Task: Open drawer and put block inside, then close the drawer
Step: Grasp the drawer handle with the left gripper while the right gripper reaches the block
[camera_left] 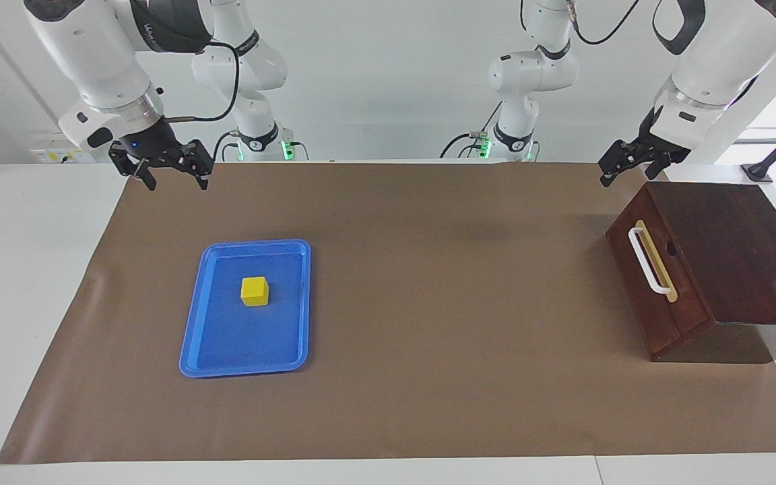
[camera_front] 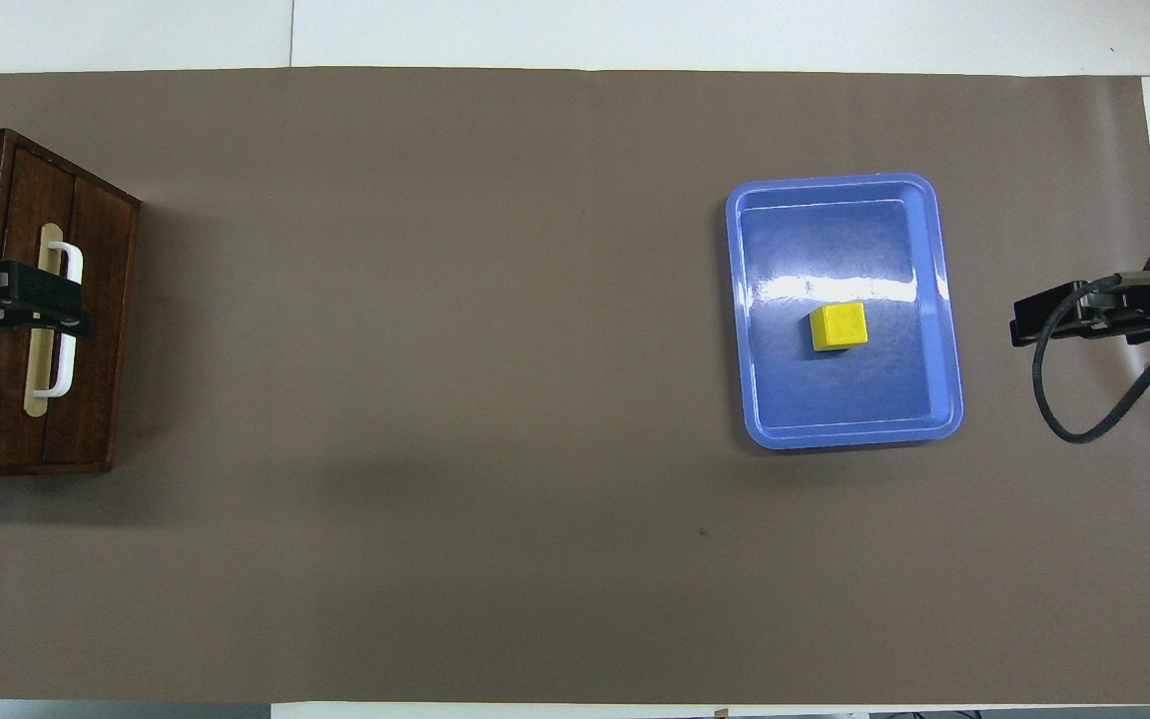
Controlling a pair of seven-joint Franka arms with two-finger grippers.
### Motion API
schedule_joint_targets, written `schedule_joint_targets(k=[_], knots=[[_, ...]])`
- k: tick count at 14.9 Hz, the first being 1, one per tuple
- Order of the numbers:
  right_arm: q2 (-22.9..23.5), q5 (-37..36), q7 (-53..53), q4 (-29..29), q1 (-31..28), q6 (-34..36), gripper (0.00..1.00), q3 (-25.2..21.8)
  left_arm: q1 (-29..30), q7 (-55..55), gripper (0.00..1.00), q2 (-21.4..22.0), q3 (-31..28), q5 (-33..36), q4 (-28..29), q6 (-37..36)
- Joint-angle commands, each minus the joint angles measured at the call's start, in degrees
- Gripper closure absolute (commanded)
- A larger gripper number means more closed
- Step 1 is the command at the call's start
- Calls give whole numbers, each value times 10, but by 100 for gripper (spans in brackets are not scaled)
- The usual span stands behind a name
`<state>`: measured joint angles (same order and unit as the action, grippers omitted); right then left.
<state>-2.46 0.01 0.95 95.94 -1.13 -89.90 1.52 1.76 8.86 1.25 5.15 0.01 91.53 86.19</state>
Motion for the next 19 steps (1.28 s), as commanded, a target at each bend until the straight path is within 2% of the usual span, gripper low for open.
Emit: schedule_joint_targets(k=[1,6,7,9,11,14,16,17,19], knots=[[3,4,-9,-6,-7,9,0,5,-1,-1,0,9,-2,-4,13,10],[-3,10,-24,3,-20,0,0,1,-4,-16,0,9,-3,-1,23,31],[-2,12,-9,3,-15,-18,5,1,-5,-28,0,9,-3,1,26,39],[13,14,101,-1,-13,-31,6,2,-8,-41,0,5,-3,23,43,61],[50,43,190,-17,-24,-30,6,0,-11,-48,0,7,0,57,79,105],[130,82,392,-71,-35,-49,6,-4,-30,-49,0,-1,1,127,128,168],[149,134,575,-56,-39,-118,7,-3,-28,-66,0,-5,0,161,166,227],[151,169,626,-29,-47,-146,7,-4,-24,-87,0,-14,0,177,179,248],[153,218,641,19,-55,-193,7,-4,-21,-93,0,-33,0,202,194,281]])
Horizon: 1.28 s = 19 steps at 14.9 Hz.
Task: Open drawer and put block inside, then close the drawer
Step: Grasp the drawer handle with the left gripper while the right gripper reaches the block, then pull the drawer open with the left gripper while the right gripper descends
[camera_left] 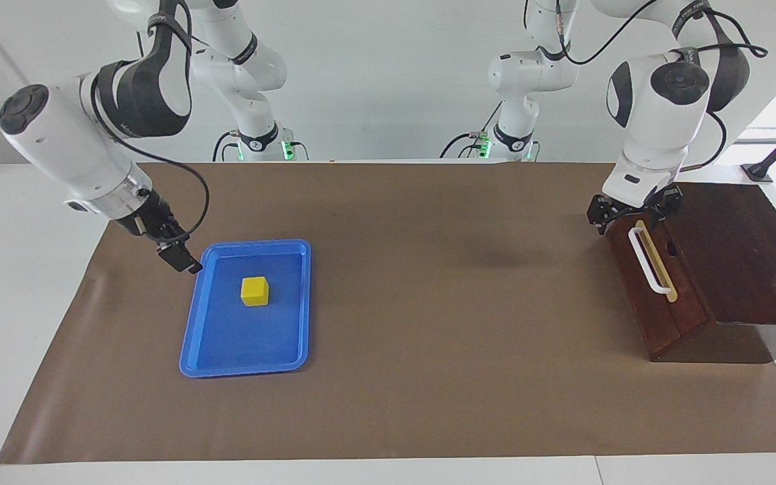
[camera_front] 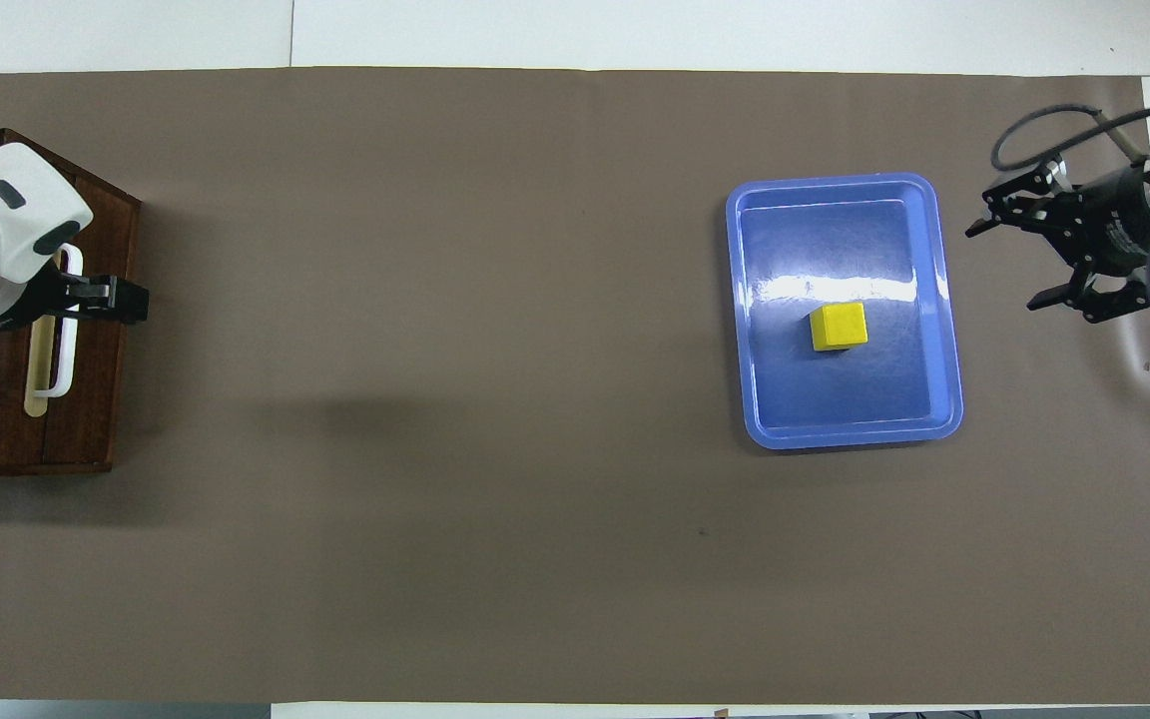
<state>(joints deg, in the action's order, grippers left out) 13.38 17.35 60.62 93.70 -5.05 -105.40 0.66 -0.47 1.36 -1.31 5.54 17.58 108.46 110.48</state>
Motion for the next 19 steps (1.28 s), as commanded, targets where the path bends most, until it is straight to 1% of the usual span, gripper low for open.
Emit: schedule_joint_targets(k=[1,3,4,6,8,11,13,16,19], knots=[[-3,69,46,57,-20,-63,7,5,2,-18,0,-15,-4,41,30,54],[33,146,62,51,-29,-67,7,4,1,-20,0,-39,-4,98,40,79],[48,159,63,53,-28,-67,7,4,1,-21,0,-51,-4,113,48,103],[81,198,66,61,-28,-66,6,5,19,-22,0,-51,-4,117,63,127],[86,206,36,96,-20,-74,5,5,21,-21,0,-54,-4,117,70,138],[94,226,12,95,-20,-75,5,6,35,-22,0,-61,-4,126,74,160],[111,242,-6,96,-18,-76,5,6,36,-21,0,-66,-4,131,75,165],[111,246,-18,107,-21,-76,5,5,33,-15,0,-90,-3,130,77,194],[105,251,-40,127,-25,-76,5,5,20,11,0,-94,-1,124,70,199]])
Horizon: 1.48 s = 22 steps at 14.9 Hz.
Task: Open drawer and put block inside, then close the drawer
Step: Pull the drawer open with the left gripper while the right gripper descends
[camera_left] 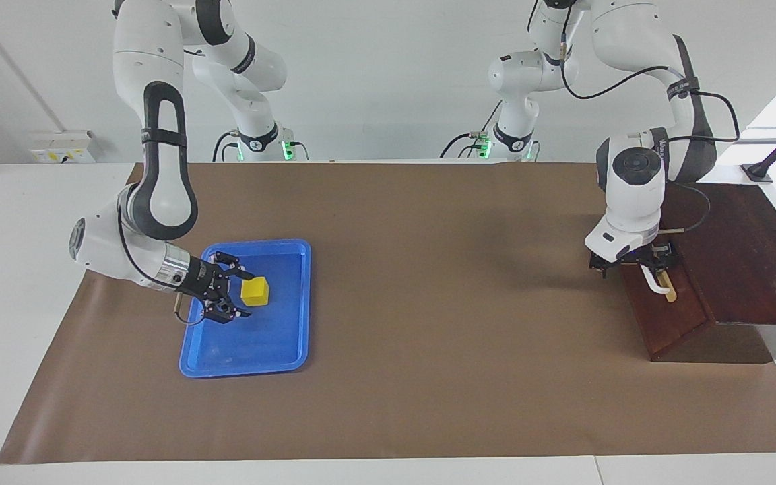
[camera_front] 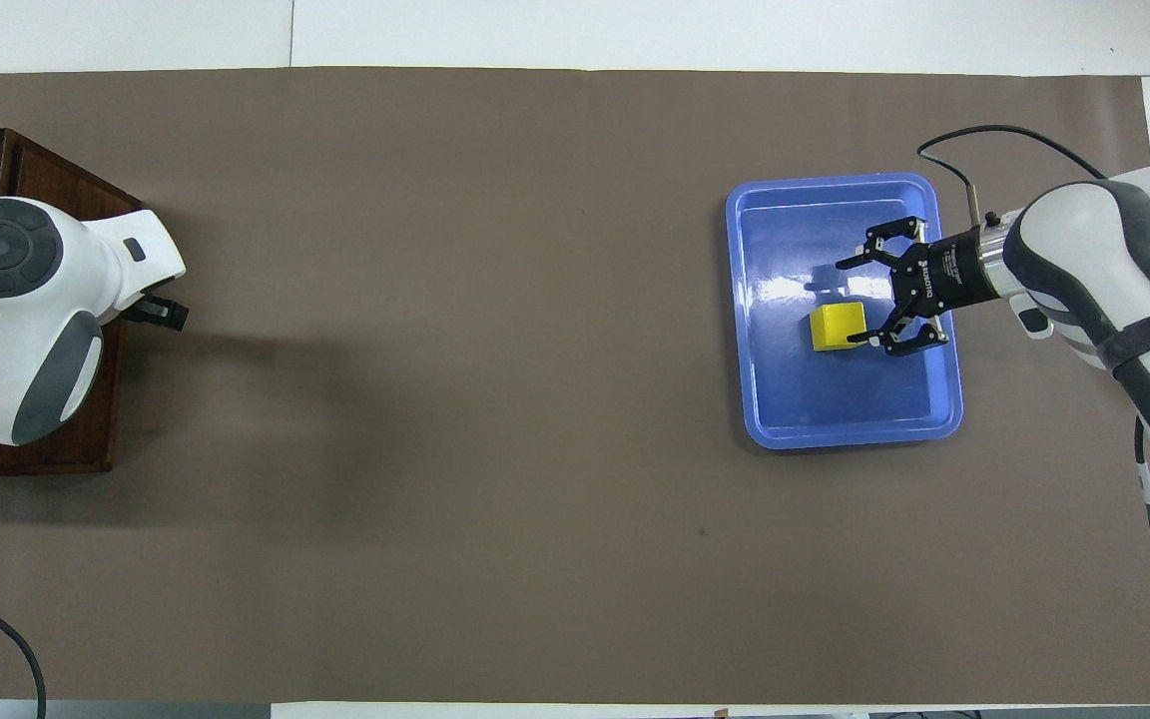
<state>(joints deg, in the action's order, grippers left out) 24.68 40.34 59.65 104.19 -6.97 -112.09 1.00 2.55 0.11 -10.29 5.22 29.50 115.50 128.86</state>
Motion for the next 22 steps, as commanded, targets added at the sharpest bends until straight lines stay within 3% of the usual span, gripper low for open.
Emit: schedule_joint_targets(k=[1,4,11,15,22], knots=[[-9,25,-32,23,-7,-10,5,1,-25,41,0,-5,3,-4,-4,12],[-10,26,-35,29,-8,-9,5,1,-75,96,0,-6,2,-65,-14,0],[-10,26,-38,24,-19,1,4,2,-119,128,0,-5,2,-80,-15,-15],[-10,25,-38,7,-27,57,4,1,-125,135,0,-4,2,-86,-14,-26],[-12,18,-59,20,-18,55,3,1,-122,131,0,-3,2,-88,-93,-131]])
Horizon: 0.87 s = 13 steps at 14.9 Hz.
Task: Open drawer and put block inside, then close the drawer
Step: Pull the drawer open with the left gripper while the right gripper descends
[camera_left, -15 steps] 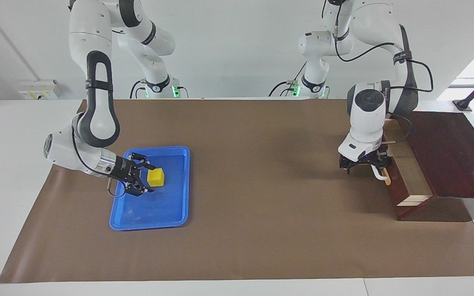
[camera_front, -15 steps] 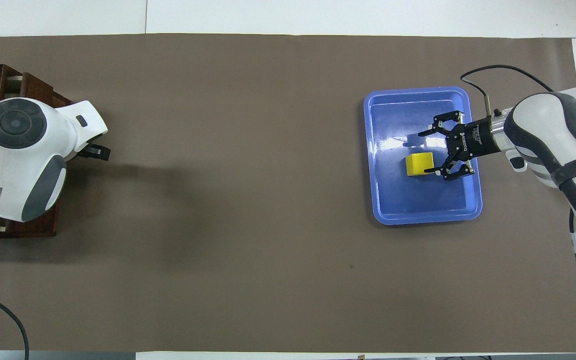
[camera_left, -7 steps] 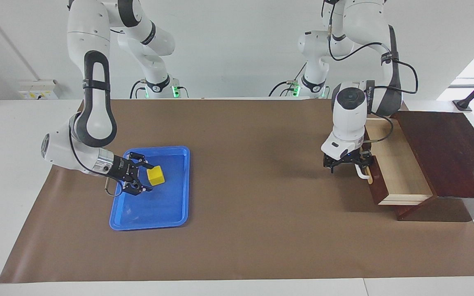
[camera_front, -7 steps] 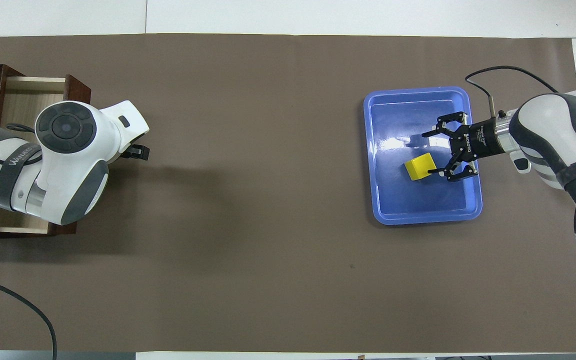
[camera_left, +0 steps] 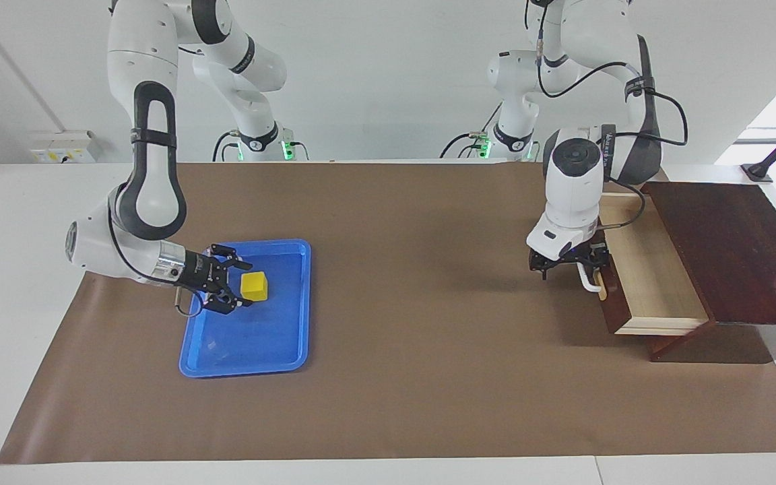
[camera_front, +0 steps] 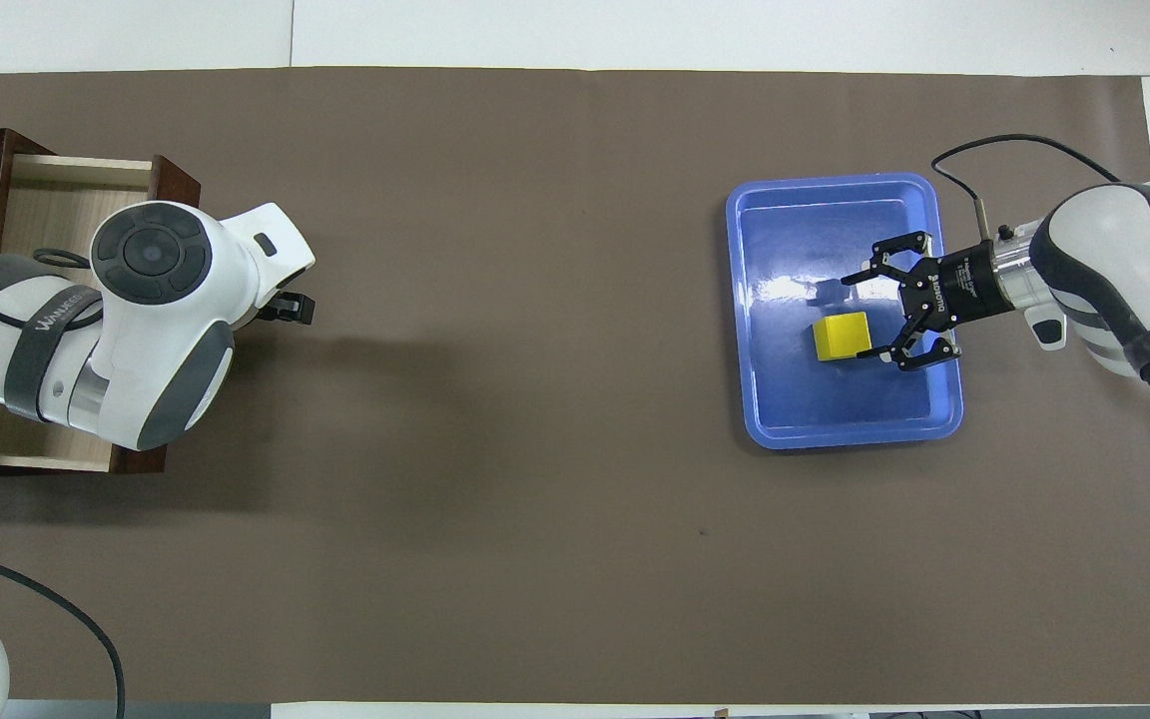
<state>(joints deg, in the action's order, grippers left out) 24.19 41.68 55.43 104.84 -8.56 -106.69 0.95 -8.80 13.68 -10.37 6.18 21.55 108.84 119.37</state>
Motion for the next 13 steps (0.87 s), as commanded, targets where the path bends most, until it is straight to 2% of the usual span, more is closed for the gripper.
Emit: schedule_joint_targets(k=[1,4,7,9,11,13], knots=[[-10,3,-18,19,-2,-2,3,1,-10,-3,0,-2,-7,-18,-38,-53],[-12,4,-27,29,-7,-12,3,0,-13,19,0,-4,-9,-82,-120,-141],[-15,4,-52,44,-15,-22,3,-1,-10,112,0,0,-10,-134,-172,-199],[-16,4,-57,48,-21,-23,3,0,-7,206,0,6,-11,-172,-184,-214],[-17,5,-60,52,-23,-25,4,0,-6,347,0,16,-11,-216,-185,-211],[-19,6,-62,58,-28,-31,5,0,-14,458,0,22,-9,-218,-180,-212]])
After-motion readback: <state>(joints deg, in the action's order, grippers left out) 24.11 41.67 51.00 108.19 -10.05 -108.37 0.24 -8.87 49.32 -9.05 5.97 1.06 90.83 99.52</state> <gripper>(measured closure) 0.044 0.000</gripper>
